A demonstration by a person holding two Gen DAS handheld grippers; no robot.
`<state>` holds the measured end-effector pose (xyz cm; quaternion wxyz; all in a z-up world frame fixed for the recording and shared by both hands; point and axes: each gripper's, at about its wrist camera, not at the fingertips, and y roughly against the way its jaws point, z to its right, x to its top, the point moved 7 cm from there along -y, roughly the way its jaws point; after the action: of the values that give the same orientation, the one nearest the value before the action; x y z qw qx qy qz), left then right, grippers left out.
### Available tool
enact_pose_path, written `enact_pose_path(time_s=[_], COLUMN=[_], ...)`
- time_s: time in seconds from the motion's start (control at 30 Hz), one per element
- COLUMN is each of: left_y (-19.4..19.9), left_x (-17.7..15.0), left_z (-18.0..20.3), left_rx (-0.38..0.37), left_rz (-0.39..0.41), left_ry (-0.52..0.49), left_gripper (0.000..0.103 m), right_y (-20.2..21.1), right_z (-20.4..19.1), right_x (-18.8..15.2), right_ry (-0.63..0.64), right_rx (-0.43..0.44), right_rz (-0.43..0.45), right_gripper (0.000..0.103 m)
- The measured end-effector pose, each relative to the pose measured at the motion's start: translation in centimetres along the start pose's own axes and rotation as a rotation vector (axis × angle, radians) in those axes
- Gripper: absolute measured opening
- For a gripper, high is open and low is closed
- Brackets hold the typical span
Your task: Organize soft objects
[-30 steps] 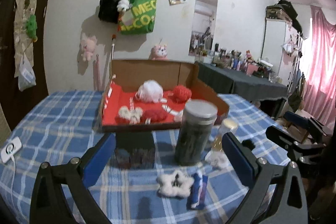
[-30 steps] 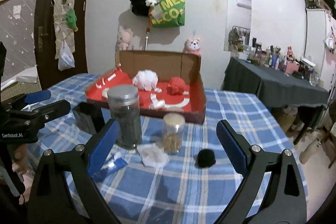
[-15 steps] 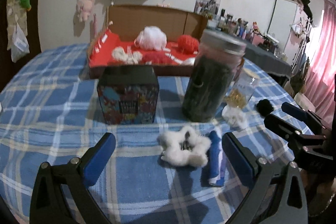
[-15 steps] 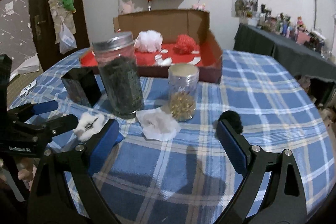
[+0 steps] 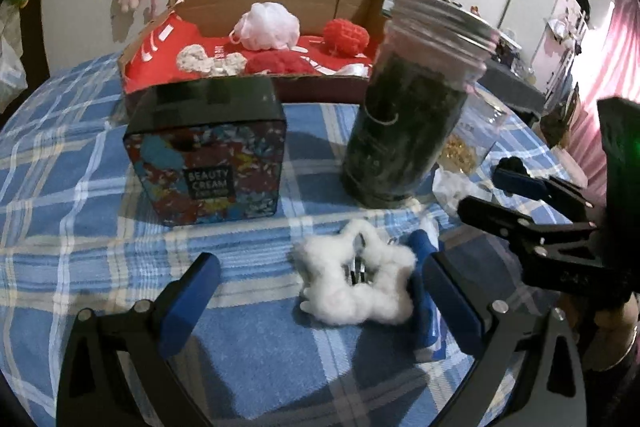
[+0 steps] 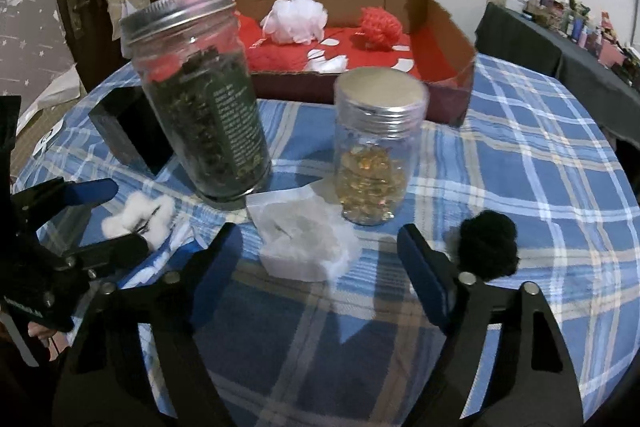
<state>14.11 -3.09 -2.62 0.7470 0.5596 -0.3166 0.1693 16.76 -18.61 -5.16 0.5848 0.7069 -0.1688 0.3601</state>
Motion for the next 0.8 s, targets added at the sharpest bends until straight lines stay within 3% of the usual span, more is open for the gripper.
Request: enact_pose_path(time_s=[0.07, 0.1, 0.13, 0.27, 0.3, 0.4, 0.47, 0.8], left_y=[-0.1, -0.1, -0.1, 0.0, 0.1, 0.3, 0.6, 1.6], left_x=[0.0, 0.0, 0.0, -0.2, -0.3, -0.4, -0.4, 0.3], left_z=[0.2, 0.3, 0.3, 0.8, 1.0, 1.6, 1.6, 1.3], left_rx=[0.004, 0.005, 0.003, -0.008, -0.024, -0.049, -0.057, -0.092], left_rz=[0.001, 0.004, 0.007, 0.017, 0.018, 0.017, 0.026, 0.045], left_ry=[-0.020, -0.028, -0.033, -0.085, -0.094, -0.117, -0.112, -0.086], left_gripper=[0.101, 0.096, 0.086, 0.060, 0.045, 0.038, 0.021, 0.011], right_y=[-0.3, -0.5, -0.7, -0.5, -0.3, 0.4, 0.8, 3.0], right_z=[-0.3, -0.5, -0.7, -1.1, -1.2, -1.9, -2.1, -3.1], right_x=[0.1, 0.1, 0.0, -0.2, -0.2, -0.6, -0.6, -0.4], right_ry=[0.016, 0.022, 0.028, 0.050, 0.057, 0.077, 0.079, 0.079], right_rx=[0.004, 0.008, 0.016, 0.034, 0.030, 0.034, 0.035, 0.069], right_rz=[-0.010, -0.015, -0.024, -0.016, -0.007, 0.019, 0.034, 0.078], right_gripper=[0.066, 0.056, 0.043, 0.024, 0.020, 0.015, 0.014, 0.014])
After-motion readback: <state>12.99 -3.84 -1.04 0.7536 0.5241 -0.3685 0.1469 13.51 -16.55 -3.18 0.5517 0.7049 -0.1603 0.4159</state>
